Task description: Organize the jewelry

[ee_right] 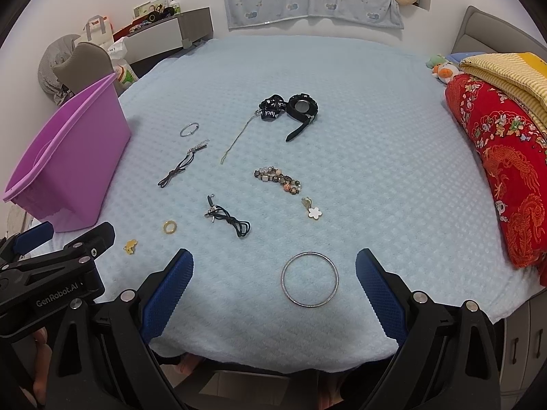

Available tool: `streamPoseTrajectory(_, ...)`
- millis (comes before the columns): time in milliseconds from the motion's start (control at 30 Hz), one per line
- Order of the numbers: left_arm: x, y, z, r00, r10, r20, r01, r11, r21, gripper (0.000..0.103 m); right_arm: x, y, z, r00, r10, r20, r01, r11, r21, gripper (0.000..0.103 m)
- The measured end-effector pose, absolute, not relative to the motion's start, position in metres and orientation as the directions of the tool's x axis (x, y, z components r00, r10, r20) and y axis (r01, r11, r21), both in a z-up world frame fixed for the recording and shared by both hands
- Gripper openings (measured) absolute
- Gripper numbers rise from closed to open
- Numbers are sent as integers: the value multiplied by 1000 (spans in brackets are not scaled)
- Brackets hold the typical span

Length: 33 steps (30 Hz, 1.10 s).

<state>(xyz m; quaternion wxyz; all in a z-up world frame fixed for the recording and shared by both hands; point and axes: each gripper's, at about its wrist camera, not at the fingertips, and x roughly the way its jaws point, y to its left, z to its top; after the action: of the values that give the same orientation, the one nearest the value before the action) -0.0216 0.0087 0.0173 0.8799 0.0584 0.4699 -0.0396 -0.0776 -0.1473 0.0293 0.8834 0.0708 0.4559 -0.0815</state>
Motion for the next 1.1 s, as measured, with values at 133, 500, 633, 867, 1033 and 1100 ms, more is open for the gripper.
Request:
streamPoseTrajectory(133, -22, 8, 17, 554, -14, -833, 125, 990, 66, 97, -77, -147, 27, 570, -78, -818, 207, 977, 52, 92)
streamPoseTrajectory(500, -23, 7, 14, 552, -14, -834, 126, 990, 67, 97, -76, -147, 27, 570, -77, -818, 208, 977, 53, 92)
streamPoseTrajectory(633, -23, 7, 12, 545, -14, -838, 128, 990, 66, 97, -76, -147, 25, 569, -75, -819, 210, 976, 56, 92)
streamPoseTrajectory(867, -21, 11, -1, 520, -21, -854, 132, 990, 57, 97, -80, -157, 14, 562, -47, -826, 220, 971, 95, 92)
streamPoseTrajectory(1033, -19, 22, -19, 485, -30, -874, 130, 991, 38, 97, -84, -166, -1, 537, -33, -843, 224, 969, 105, 92)
streamPoseTrajectory(1100, -17, 31, -31, 457, -38, -889, 117, 993, 18, 97, -86, -169, -10, 524, -29, -851, 225, 969, 105, 92)
